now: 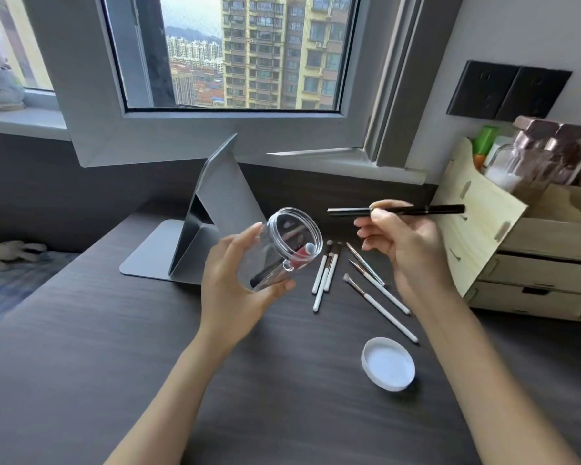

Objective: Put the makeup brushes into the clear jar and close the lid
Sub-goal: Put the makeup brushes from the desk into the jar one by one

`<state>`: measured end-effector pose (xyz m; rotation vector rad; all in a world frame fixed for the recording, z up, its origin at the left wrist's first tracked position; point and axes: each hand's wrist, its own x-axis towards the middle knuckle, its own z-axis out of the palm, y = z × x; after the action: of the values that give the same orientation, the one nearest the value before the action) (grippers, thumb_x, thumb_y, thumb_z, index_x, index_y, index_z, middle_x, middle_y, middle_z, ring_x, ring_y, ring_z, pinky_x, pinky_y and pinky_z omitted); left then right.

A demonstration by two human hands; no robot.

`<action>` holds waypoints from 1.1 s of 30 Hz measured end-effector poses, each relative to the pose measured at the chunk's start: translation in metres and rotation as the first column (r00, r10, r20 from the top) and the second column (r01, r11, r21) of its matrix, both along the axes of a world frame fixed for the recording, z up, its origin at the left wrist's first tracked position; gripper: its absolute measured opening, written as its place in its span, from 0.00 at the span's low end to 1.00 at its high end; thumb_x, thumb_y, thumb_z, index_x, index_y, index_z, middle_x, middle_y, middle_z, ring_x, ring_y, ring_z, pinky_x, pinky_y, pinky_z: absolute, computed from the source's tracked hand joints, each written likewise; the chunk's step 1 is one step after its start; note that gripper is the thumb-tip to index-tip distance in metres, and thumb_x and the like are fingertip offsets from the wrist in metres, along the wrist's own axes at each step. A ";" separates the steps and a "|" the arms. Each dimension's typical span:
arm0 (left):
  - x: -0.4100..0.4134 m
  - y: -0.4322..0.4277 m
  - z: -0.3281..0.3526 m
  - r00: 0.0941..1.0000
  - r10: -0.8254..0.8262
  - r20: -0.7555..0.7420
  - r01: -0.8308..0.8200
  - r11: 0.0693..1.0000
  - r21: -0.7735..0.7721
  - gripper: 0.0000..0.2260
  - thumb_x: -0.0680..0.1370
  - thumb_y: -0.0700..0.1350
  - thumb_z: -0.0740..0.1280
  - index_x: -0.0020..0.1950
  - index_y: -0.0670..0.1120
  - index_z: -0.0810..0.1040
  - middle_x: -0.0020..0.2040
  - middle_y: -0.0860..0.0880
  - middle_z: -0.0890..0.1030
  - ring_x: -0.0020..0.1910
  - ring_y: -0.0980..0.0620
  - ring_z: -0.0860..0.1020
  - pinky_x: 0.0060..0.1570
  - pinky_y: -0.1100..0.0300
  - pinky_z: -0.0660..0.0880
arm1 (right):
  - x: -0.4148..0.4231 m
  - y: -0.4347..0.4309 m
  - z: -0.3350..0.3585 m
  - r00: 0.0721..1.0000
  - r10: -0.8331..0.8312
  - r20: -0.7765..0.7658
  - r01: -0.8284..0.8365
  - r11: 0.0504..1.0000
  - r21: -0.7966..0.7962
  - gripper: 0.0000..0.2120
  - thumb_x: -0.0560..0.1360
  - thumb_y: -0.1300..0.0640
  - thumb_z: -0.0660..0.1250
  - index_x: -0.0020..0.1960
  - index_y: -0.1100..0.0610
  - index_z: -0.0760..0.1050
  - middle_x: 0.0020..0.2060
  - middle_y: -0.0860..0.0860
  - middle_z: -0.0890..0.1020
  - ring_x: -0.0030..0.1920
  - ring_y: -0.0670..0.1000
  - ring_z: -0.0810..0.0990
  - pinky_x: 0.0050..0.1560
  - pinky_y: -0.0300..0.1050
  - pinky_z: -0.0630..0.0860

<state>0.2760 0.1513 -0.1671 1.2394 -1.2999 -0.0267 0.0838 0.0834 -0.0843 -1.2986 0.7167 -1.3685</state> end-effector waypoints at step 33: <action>0.011 -0.002 -0.002 0.925 -0.131 -0.356 0.143 0.990 0.008 0.30 0.61 0.44 0.79 0.60 0.49 0.74 0.55 0.52 0.80 0.55 0.53 0.78 0.48 0.68 0.73 | 0.004 -0.130 -0.091 0.088 -0.224 -0.971 0.328 0.927 -0.184 0.13 0.75 0.54 0.66 0.54 0.61 0.79 0.55 0.59 0.82 0.58 0.61 0.78 0.52 0.48 0.76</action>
<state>0.2867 0.1492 -0.1692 1.1082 -1.0689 -0.3596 0.0875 -0.0467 -0.1750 -2.0427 2.0319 -0.4617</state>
